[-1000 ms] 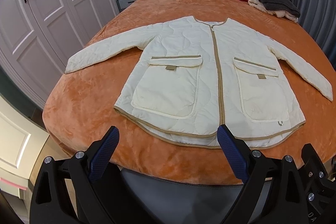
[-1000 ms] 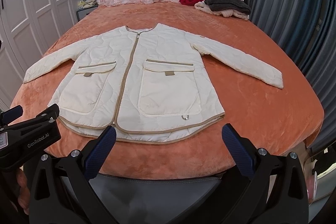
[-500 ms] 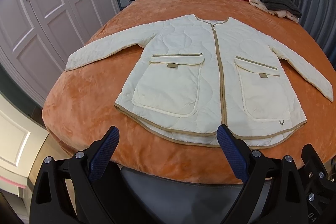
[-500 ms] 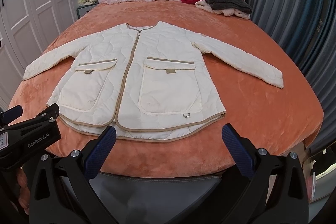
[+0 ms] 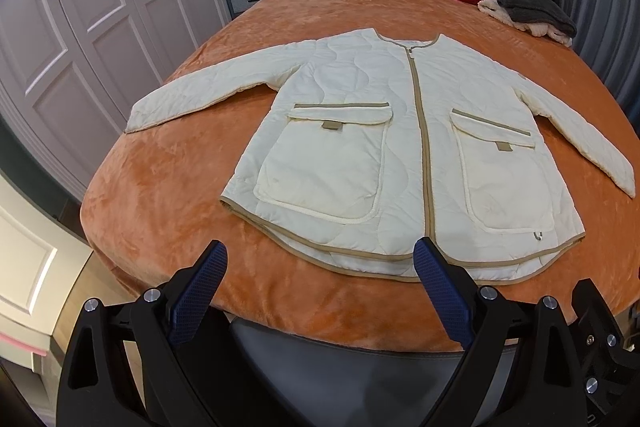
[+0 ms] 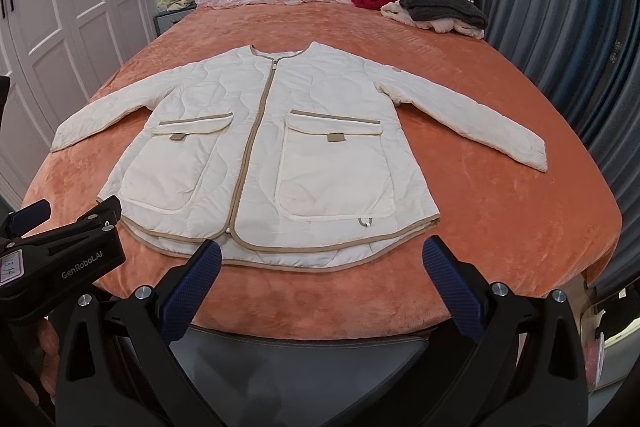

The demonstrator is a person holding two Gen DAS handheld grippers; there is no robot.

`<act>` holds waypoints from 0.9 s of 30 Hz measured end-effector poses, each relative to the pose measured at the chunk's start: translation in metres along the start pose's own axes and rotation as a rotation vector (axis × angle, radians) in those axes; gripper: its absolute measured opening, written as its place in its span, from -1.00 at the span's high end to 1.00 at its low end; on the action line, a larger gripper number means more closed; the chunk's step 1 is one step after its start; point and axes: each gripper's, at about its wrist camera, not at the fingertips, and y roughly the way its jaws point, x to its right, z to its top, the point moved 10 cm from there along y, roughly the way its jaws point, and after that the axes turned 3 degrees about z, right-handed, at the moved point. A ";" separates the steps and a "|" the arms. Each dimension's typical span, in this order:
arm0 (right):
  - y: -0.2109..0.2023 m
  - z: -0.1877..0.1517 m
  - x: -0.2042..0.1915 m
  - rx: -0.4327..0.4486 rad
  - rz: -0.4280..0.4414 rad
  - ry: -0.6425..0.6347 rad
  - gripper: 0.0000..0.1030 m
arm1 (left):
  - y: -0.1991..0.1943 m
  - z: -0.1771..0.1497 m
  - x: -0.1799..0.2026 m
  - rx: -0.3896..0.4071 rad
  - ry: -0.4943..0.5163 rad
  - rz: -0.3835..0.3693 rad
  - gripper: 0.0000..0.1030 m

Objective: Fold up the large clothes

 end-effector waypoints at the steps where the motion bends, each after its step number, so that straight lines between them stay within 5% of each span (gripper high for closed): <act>1: 0.000 0.000 -0.001 0.000 0.001 -0.001 -0.91 | 0.000 0.001 0.000 0.000 0.002 0.000 -0.79; 21: 0.008 -0.002 0.002 -0.005 -0.011 0.011 -0.91 | 0.009 0.000 -0.002 -0.013 -0.003 0.007 -0.79; 27: 0.039 0.008 0.047 -0.053 0.058 0.171 -0.91 | 0.026 0.008 -0.003 -0.010 -0.010 0.026 -0.79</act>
